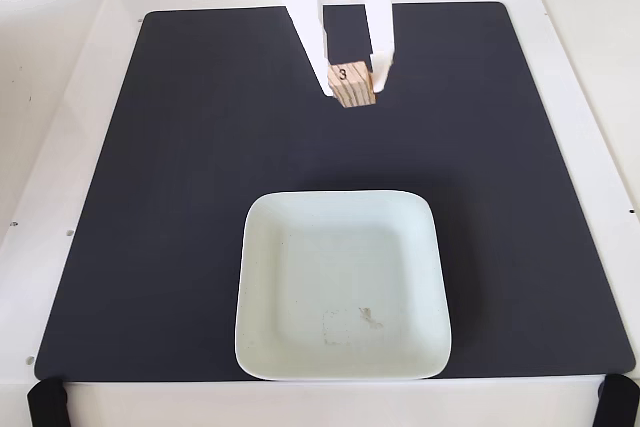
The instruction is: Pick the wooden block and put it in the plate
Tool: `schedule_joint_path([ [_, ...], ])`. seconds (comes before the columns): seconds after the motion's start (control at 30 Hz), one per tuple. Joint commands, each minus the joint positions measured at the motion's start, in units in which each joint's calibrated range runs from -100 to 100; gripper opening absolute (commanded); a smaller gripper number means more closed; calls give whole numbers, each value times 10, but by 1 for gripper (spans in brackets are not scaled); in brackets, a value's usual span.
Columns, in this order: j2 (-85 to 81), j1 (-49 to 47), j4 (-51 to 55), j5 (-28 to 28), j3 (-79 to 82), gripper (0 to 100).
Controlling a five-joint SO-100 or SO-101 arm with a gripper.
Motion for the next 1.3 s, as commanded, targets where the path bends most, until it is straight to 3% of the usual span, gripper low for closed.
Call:
schedule_joint_path([
  [0.0, 43, -5, -46, 10, -51, 1],
  [0.47, 260, -15, -80, 11, -244, 1],
  [1.27, 303, 25, -80, 30, -272, 1],
])
